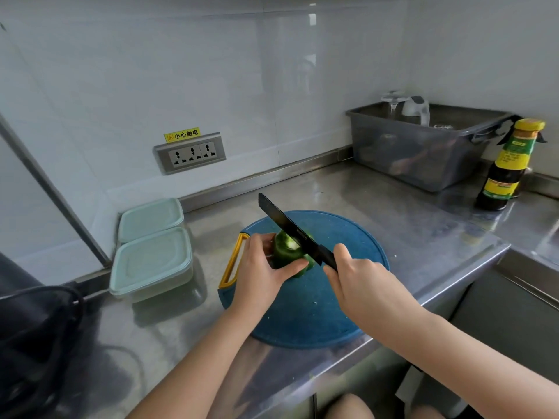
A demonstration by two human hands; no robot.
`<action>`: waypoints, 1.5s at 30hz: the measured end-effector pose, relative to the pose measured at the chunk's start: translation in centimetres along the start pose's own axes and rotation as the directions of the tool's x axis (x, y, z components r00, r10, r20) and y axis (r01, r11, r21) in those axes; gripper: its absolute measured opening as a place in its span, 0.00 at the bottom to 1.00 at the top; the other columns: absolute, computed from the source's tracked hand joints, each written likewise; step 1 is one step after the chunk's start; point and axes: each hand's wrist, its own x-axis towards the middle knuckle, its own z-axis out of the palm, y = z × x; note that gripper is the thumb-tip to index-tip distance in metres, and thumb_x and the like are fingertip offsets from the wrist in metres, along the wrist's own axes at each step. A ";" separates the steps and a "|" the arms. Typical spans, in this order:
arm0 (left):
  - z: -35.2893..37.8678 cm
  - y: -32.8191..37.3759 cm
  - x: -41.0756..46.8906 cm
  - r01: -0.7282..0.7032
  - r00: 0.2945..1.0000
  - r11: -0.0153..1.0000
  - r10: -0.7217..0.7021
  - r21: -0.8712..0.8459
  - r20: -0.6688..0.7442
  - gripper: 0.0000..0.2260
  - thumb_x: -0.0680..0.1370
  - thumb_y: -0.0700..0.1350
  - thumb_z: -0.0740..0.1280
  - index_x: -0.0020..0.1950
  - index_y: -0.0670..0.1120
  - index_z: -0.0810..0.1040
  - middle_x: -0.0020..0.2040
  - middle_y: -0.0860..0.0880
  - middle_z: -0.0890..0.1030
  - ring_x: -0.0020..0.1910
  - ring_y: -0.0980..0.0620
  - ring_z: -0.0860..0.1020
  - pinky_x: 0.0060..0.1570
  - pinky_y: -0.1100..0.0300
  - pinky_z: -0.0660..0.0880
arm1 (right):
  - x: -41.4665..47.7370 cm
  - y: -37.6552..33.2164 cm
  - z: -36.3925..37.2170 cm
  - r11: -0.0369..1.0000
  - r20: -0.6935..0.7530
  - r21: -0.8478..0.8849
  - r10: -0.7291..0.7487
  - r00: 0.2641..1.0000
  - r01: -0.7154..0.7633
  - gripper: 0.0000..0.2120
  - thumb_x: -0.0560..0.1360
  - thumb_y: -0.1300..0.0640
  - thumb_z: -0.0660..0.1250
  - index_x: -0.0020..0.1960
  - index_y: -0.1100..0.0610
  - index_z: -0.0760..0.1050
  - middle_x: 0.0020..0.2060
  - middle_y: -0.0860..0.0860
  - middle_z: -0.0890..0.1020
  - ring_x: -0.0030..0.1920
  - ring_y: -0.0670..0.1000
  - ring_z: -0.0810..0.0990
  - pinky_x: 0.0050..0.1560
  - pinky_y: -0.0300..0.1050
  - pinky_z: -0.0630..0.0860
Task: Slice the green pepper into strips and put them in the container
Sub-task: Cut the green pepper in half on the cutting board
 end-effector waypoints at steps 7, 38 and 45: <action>0.1 0.1 0.1 0.057 0.998 0.998 -0.057 -0.028 0.003 0.28 0.63 0.53 0.79 0.57 0.48 0.72 0.53 0.55 0.78 0.49 0.63 0.77 0.43 0.77 0.71 | 0.4 0.7 1.4 0.995 -0.026 0.097 0.029 0.999 -0.027 0.12 0.81 0.47 0.49 0.46 0.54 0.57 0.26 0.49 0.67 0.23 0.50 0.64 0.22 0.41 0.59; -0.3 0.0 1.1 0.076 0.996 0.997 -0.077 0.018 0.035 0.21 0.66 0.53 0.77 0.51 0.48 0.73 0.49 0.52 0.80 0.49 0.55 0.78 0.44 0.69 0.72 | 0.6 0.4 3.2 0.988 0.014 0.154 0.005 1.000 -0.007 0.10 0.82 0.49 0.51 0.48 0.55 0.56 0.27 0.50 0.67 0.25 0.51 0.65 0.24 0.42 0.60; -0.1 0.1 0.9 0.047 0.999 0.997 -0.048 0.067 0.019 0.23 0.66 0.54 0.77 0.53 0.46 0.72 0.49 0.52 0.79 0.47 0.58 0.76 0.40 0.73 0.70 | 0.6 0.3 3.2 0.980 0.013 0.196 0.020 1.000 -0.022 0.10 0.81 0.49 0.52 0.47 0.55 0.57 0.28 0.50 0.67 0.25 0.51 0.65 0.25 0.42 0.62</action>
